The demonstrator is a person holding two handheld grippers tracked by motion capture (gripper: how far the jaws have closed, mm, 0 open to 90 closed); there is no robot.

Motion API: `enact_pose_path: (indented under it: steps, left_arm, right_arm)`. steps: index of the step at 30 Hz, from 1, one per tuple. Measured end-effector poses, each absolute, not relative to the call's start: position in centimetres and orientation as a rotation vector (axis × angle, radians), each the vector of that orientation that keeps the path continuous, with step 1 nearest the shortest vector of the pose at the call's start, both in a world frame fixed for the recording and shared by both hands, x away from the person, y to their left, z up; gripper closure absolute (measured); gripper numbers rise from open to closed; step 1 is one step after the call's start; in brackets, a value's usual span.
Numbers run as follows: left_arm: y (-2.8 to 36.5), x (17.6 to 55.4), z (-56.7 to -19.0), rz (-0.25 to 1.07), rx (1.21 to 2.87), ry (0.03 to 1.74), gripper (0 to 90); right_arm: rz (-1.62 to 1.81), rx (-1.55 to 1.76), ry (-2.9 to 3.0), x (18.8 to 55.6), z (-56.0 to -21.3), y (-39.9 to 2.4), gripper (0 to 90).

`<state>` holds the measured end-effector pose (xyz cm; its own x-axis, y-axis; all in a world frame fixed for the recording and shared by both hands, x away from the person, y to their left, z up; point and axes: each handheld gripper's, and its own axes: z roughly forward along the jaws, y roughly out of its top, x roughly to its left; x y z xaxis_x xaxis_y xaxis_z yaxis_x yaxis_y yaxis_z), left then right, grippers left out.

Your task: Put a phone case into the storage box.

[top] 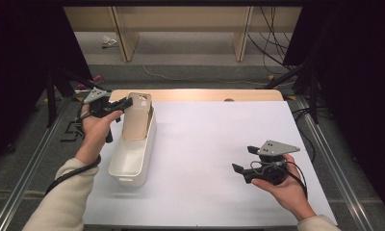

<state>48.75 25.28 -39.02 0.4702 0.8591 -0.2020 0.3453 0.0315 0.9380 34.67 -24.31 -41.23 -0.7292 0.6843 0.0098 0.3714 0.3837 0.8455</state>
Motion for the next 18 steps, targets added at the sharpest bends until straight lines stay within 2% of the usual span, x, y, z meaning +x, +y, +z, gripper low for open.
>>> enact_pose_path:
  steps: [18]
  left_arm:
    - [25.2, 49.6, -40.1, 0.529, 1.562, 1.118, 80.9]
  right_arm:
    - [1.276, 0.92, 2.31, 34.7, -41.3, -24.3, 16.7]
